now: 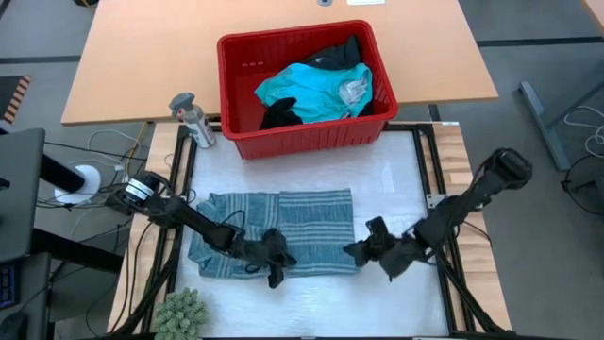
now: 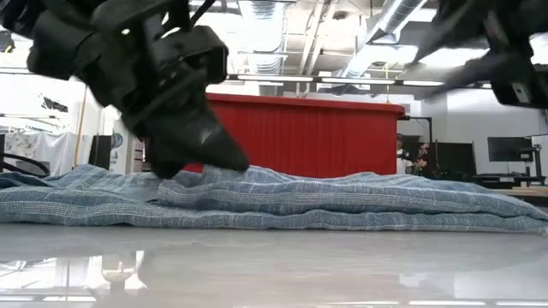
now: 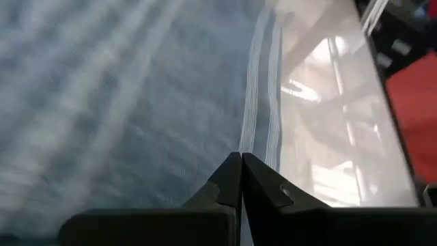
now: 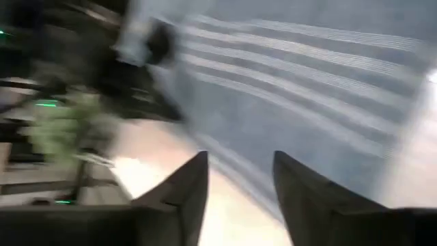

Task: Fold Laundry from Bin
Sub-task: Fold the patterned blue shirt

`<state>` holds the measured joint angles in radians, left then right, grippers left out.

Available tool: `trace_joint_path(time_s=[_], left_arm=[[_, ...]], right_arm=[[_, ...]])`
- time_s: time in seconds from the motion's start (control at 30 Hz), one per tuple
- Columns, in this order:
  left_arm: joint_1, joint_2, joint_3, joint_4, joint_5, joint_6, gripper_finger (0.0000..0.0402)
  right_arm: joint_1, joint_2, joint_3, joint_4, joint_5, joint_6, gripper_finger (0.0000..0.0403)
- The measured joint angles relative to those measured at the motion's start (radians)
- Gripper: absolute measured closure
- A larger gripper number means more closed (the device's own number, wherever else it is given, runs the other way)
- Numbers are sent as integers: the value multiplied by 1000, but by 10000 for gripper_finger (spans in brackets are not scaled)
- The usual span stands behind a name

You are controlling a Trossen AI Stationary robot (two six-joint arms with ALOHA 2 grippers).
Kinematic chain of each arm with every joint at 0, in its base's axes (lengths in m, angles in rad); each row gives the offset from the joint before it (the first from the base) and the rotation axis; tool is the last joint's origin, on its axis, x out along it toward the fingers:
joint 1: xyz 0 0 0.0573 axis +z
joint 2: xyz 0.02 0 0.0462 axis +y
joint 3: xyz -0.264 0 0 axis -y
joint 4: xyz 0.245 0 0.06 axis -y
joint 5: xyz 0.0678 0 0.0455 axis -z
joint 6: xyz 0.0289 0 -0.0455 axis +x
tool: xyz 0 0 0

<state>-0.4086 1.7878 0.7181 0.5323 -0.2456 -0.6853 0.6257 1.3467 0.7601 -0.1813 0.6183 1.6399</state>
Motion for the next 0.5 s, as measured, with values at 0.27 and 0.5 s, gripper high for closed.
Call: trace_joint_path(time_s=[0.27,0.5], left_arm=[[55,-144,0,2,6,46,392],[98,-335,0,-45,-20,161,356]], right_arm=[[-144,-72,0,-286,-299,-17,149],[-282,-67,0,-294,-330,-202,148]])
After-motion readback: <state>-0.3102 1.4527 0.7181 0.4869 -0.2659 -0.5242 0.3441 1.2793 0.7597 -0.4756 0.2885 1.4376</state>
